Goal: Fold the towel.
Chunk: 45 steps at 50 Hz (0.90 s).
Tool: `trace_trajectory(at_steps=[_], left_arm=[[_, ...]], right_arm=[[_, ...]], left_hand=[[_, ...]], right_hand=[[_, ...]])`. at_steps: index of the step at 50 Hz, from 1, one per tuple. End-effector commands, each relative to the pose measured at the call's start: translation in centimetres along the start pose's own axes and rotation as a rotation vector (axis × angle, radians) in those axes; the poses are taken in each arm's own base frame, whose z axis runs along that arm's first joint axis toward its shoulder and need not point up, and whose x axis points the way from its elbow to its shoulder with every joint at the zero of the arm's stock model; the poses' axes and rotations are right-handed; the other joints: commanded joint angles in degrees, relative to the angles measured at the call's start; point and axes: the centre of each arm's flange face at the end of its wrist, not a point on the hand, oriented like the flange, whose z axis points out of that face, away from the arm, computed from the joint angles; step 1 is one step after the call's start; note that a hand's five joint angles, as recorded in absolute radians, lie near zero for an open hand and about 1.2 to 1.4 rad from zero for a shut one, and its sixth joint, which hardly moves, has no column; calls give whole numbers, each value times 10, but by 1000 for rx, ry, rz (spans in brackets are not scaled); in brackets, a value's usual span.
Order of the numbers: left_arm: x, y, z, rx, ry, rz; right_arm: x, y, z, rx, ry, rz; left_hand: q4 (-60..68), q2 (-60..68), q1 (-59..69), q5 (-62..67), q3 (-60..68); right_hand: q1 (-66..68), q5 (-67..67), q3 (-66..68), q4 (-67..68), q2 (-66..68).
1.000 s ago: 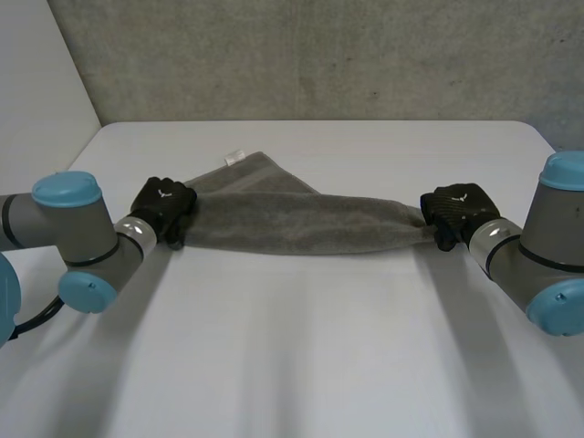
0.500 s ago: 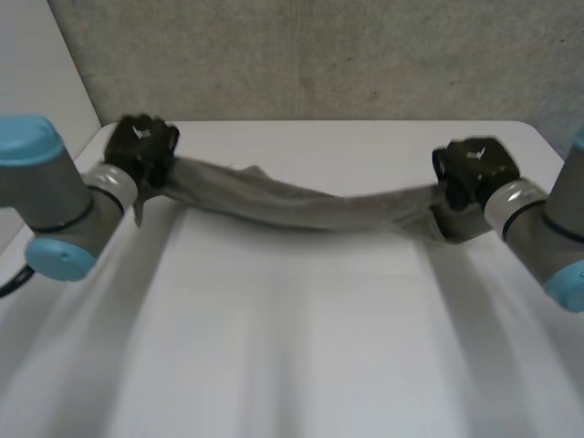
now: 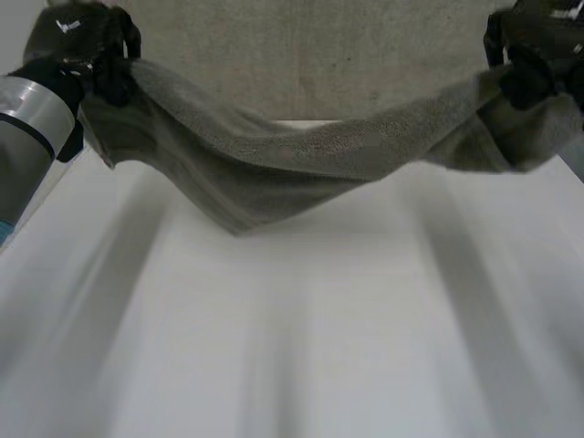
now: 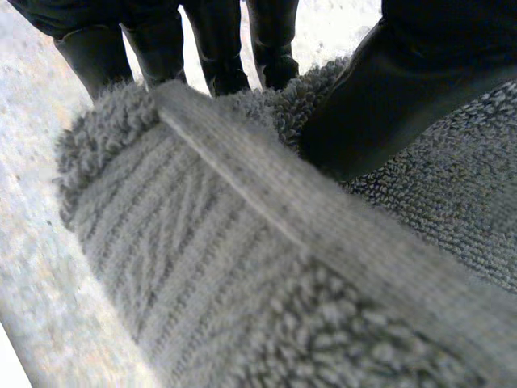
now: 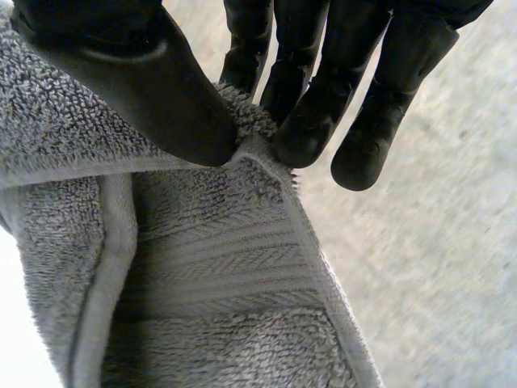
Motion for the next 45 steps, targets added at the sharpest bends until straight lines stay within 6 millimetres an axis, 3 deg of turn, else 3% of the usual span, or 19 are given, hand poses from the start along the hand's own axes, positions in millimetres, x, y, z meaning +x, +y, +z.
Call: trace_trajectory(at_steps=[1,7,13,18,21,23,24,26,30,33,34,35,37,38,39,40,42,43,45], left_arm=[[7,61,10,-162,29,43],[8,67,19,-157,34,138],[7,54,24,-116,33,149],[19,44,16,-106,60,141],[23,27,2,-98,72,135],[23,-2,-16,-67,86,103],[23,-2,-16,-67,86,103],[23,-31,-29,-7,112,44],[13,-56,-37,57,106,-12],[1,-62,-37,67,85,-44],[-4,-55,-34,40,78,-47],[-4,-55,-34,40,78,-47],[-6,-21,-24,-58,78,-70],[-6,-21,-24,-59,78,-70],[-5,2,-19,-130,83,-87],[-5,3,-19,-131,83,-87],[5,39,-14,-261,120,-74],[5,39,-14,-262,120,-73],[16,75,-6,-363,162,16]], right_arm=[[-9,55,26,-136,-54,15],[-12,67,38,-126,-44,6],[-10,69,44,-92,-10,-4],[-12,66,40,-89,-20,-5],[-6,47,30,-46,-3,-10],[5,6,8,53,37,-34],[5,6,8,54,37,-34],[16,-27,-13,141,76,-46],[20,-49,-29,206,91,-53],[15,-45,-34,152,30,-52],[12,-32,-31,88,-15,-44],[12,-32,-31,87,-16,-44],[3,13,-15,-79,-128,-34],[3,14,-15,-80,-128,-34],[-6,30,-9,-135,-180,-51],[-6,30,-9,-135,-181,-52],[-23,55,-1,-217,-252,-112],[-23,55,-1,-218,-253,-112],[-35,74,11,-264,-278,-163]], left_hand=[[-69,-54,-26,-147,-85],[-69,-54,-26,-147,-85],[-69,-54,-26,-147,-85],[-69,-54,-26,-147,-85],[-69,-54,-26,-147,-85],[-69,-54,-26,-147,-85],[-69,-54,-26,-147,-85],[-69,-54,-26,-147,-85],[-69,-54,-26,-147,-85],[-69,-54,-26,-147,-85],[-69,-54,-26,-147,-85],[-69,-54,-26,-147,-85],[-79,-64,-36,-157,-94],[-79,-64,-36,-157,-94],[-102,-87,-60,-180,-118],[-103,-88,-60,-181,-118],[-106,-91,-63,-184,-121],[-106,-91,-63,-184,-121],[-103,-88,-60,-181,-118]], right_hand=[[46,37,31,32,50],[46,37,31,32,50],[46,37,31,32,50],[46,37,31,32,50],[46,37,31,32,50],[46,37,31,32,50],[46,37,31,32,50],[46,37,31,32,50],[46,37,31,32,50],[46,37,31,32,50],[46,37,31,32,50],[46,37,31,32,50],[46,37,31,32,50],[46,37,31,32,50],[46,37,31,32,50],[46,37,31,32,50],[46,37,31,32,50],[46,37,31,32,50],[46,37,31,32,50]])
